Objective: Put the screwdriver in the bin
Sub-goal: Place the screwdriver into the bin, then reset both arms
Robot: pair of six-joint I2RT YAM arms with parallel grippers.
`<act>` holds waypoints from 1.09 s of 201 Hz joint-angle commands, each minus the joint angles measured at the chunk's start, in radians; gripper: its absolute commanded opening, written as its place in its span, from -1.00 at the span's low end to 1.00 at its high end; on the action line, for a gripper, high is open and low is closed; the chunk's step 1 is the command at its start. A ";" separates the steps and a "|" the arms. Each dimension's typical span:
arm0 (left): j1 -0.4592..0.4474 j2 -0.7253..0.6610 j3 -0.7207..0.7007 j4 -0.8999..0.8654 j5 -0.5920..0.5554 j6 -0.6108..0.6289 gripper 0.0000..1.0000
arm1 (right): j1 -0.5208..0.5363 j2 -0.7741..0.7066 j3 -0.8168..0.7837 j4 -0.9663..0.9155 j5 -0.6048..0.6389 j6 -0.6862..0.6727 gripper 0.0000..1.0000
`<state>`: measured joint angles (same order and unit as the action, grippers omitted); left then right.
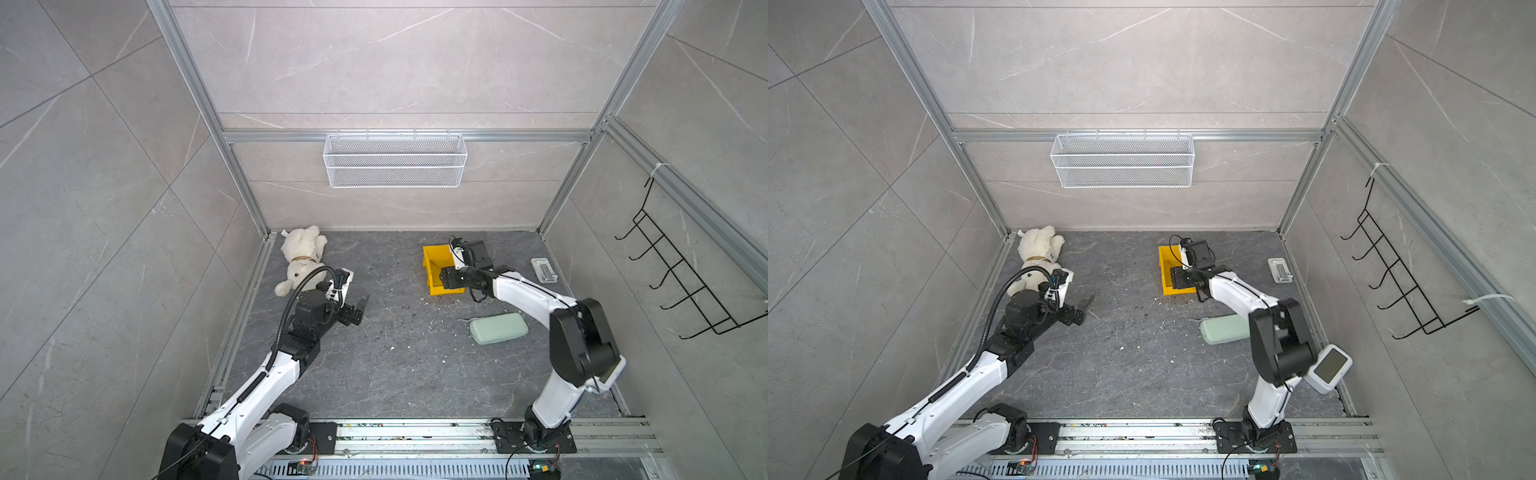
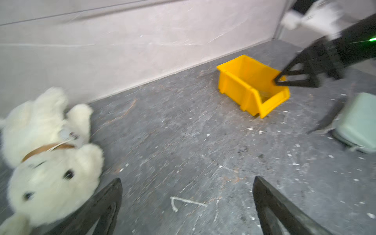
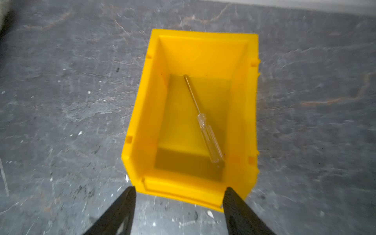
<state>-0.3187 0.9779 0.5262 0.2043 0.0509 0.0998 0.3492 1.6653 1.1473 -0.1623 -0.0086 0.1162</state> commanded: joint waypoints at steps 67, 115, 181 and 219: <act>0.282 0.010 -0.292 0.339 -0.251 -0.011 0.99 | -0.050 -0.396 -0.644 0.623 0.295 -0.215 0.97; 0.309 0.237 -0.296 0.585 -0.229 0.006 1.00 | -0.137 -0.268 -0.831 1.034 0.309 -0.152 0.98; 0.329 0.273 -0.246 0.566 -0.135 -0.063 1.00 | -0.184 -0.144 -0.846 1.164 0.174 -0.156 0.98; 0.331 0.462 -0.205 0.653 -0.173 -0.091 0.99 | -0.196 -0.146 -0.802 1.073 0.198 -0.126 0.98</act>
<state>0.0063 1.3144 0.3050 0.7025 -0.1196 0.0509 0.1677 1.5185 0.3077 0.9375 0.1894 -0.0437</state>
